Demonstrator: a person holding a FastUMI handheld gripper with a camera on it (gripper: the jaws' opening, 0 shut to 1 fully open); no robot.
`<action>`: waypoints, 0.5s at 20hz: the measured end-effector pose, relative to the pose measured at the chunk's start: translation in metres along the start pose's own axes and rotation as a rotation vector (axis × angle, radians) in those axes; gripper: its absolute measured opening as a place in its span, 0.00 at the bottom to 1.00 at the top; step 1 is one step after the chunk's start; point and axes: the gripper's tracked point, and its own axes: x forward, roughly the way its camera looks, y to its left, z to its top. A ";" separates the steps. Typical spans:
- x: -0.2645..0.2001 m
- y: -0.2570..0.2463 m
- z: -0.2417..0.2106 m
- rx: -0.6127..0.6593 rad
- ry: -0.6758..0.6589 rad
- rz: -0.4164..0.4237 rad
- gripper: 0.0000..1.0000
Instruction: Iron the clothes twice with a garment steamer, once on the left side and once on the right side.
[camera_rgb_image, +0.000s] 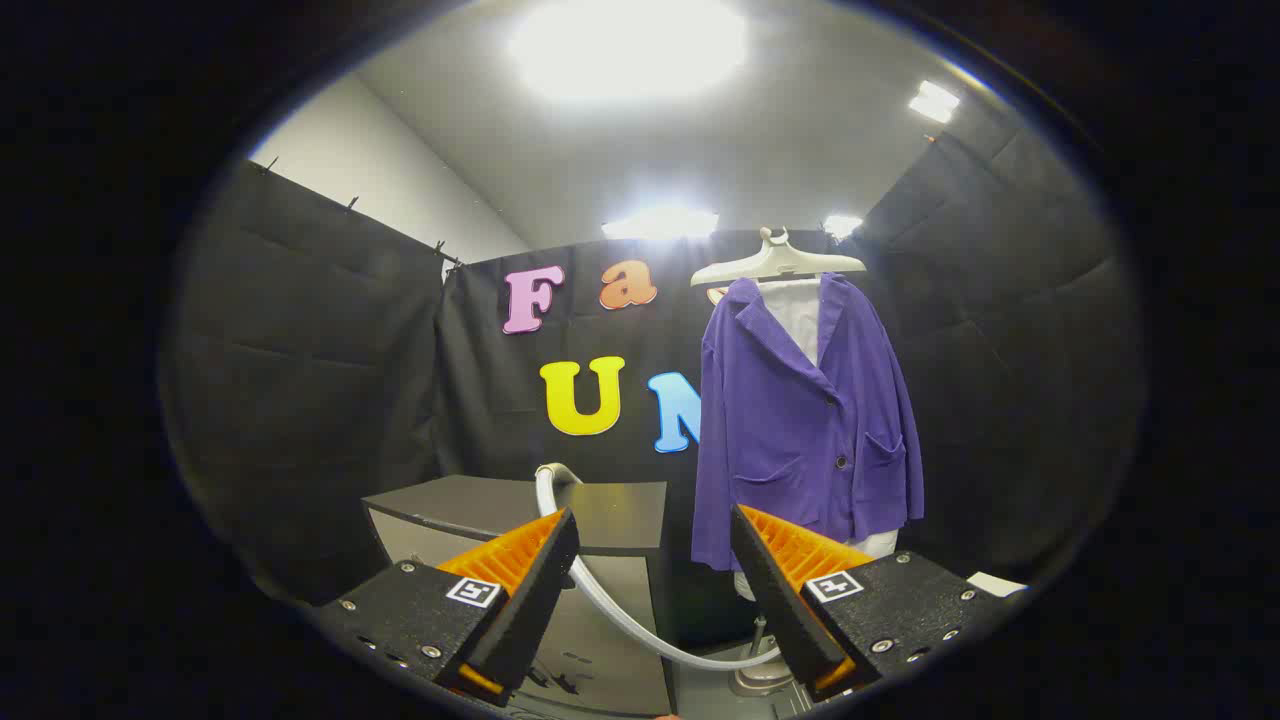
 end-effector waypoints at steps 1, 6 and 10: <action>-0.001 0.002 -0.002 -0.007 0.001 0.002 0.94; -0.006 0.008 -0.008 -0.018 0.025 0.012 0.94; -0.009 0.010 -0.014 -0.032 0.039 0.015 0.94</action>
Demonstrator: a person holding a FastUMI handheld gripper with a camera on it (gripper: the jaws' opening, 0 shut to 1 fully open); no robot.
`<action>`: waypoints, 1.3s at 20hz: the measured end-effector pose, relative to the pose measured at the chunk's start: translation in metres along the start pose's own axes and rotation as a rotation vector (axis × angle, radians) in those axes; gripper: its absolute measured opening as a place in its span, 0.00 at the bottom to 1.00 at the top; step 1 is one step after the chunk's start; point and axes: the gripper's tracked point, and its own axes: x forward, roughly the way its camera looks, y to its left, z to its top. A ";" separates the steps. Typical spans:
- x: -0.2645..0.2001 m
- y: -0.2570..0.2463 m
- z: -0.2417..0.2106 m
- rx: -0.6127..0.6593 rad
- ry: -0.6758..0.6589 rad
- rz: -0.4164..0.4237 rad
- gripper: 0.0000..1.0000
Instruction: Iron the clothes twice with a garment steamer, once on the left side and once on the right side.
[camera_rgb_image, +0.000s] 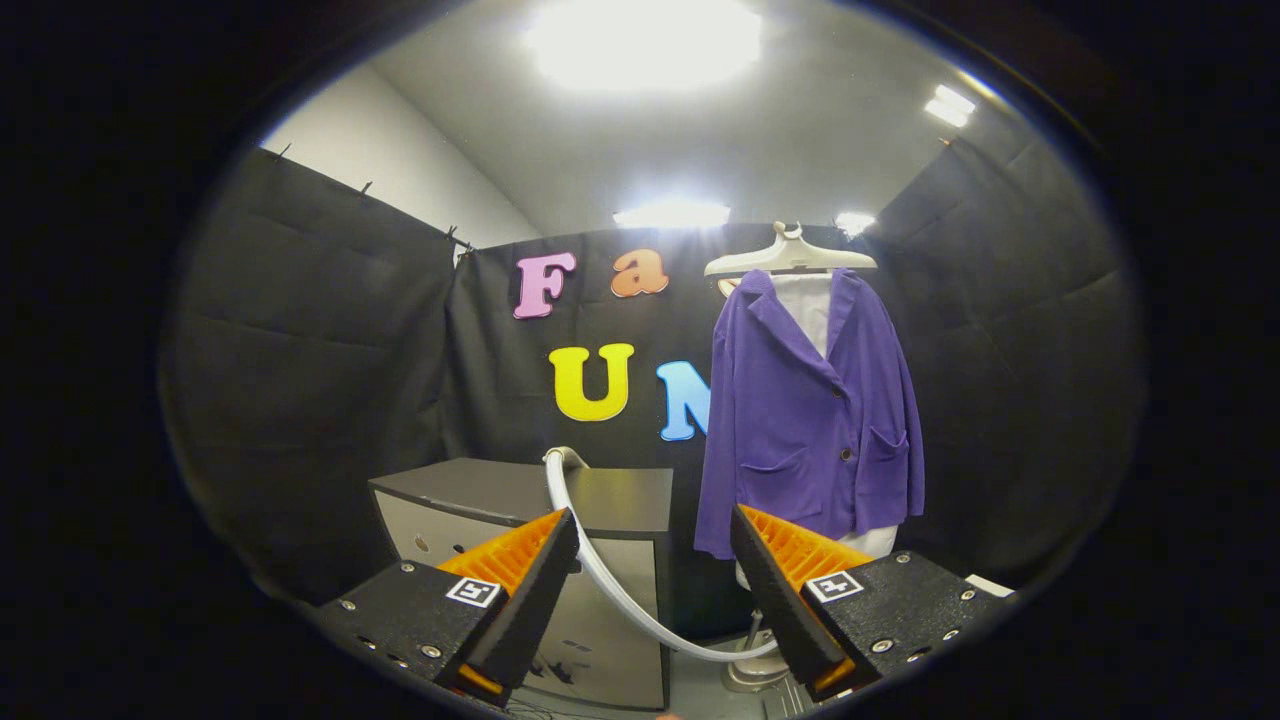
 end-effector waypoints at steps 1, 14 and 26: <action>-0.001 0.001 -0.002 -0.001 0.006 0.002 0.94; -0.004 -0.002 0.007 -0.004 0.010 -0.004 0.94; 0.042 0.008 0.096 -0.020 -0.038 0.109 0.94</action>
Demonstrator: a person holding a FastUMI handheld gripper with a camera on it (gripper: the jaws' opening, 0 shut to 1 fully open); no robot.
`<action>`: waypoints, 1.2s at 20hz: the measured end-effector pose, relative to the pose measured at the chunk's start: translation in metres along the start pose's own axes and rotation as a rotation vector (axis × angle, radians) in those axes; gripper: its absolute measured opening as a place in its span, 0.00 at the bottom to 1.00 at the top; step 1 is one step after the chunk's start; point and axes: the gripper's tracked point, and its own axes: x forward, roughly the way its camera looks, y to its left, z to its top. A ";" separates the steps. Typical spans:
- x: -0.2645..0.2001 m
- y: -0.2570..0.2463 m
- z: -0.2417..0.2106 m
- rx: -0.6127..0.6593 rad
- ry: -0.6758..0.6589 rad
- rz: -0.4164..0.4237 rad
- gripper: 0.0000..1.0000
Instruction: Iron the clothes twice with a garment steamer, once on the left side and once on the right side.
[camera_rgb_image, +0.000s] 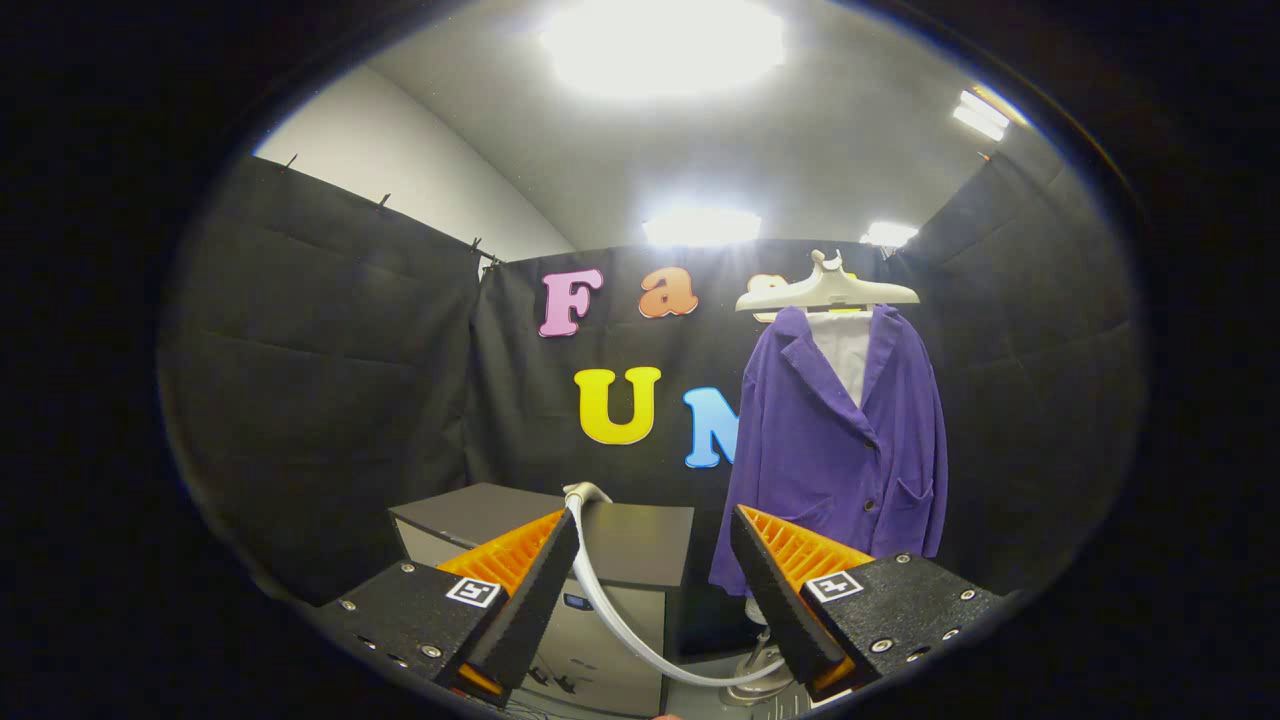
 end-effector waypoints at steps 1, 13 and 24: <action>0.009 0.002 0.005 0.008 0.000 0.014 0.94; 0.151 0.018 0.020 0.046 0.110 0.161 0.94; 0.294 0.026 -0.012 0.092 0.252 0.203 0.94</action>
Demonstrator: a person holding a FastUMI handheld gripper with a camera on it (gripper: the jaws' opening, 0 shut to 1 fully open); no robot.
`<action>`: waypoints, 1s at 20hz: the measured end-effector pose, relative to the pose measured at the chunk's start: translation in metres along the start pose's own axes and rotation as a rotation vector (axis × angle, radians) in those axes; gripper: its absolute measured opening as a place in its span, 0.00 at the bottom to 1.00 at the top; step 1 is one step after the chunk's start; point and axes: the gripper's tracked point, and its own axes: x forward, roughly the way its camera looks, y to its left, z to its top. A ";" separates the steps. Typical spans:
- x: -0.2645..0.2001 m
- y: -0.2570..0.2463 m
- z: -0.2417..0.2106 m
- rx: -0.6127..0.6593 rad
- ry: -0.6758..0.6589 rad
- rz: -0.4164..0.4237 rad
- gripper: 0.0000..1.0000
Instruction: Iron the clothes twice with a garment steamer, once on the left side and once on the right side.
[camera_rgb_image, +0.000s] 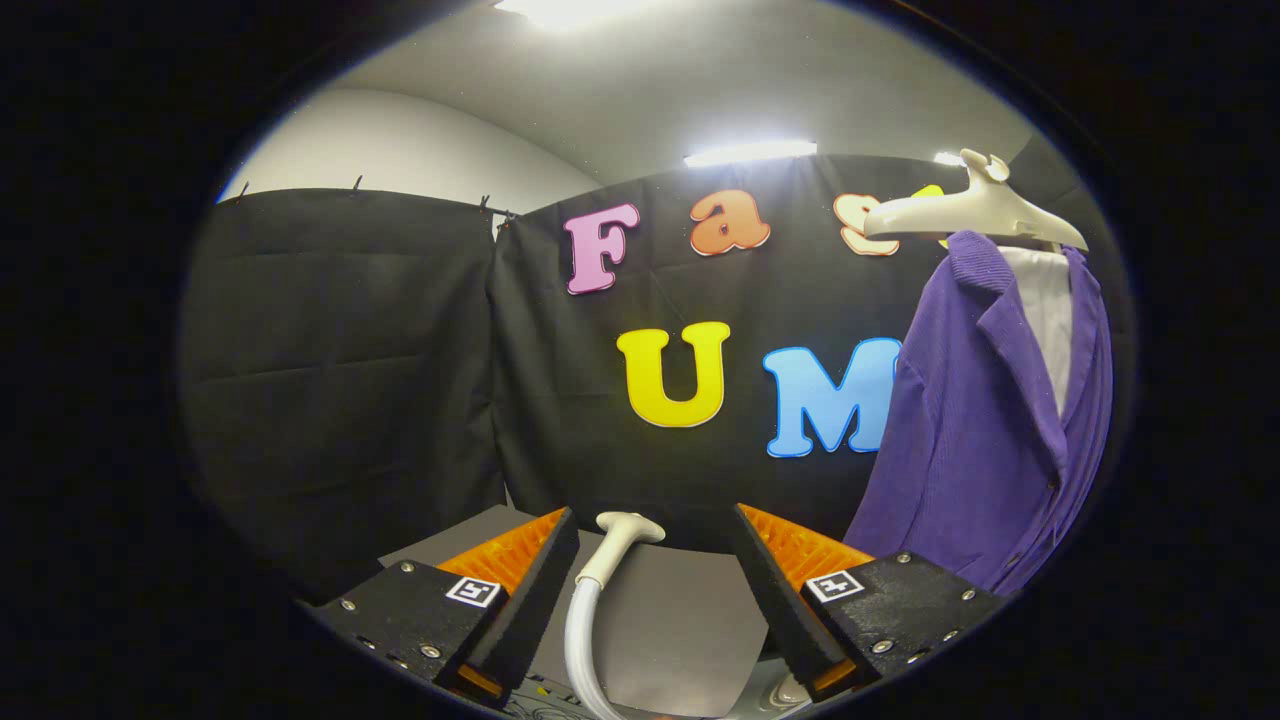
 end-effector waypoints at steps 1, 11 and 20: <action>0.011 -0.002 -0.005 0.016 0.028 0.007 0.95; 0.130 0.030 -0.072 0.238 0.394 0.194 0.95; 0.195 0.048 -0.155 0.261 0.689 0.249 0.92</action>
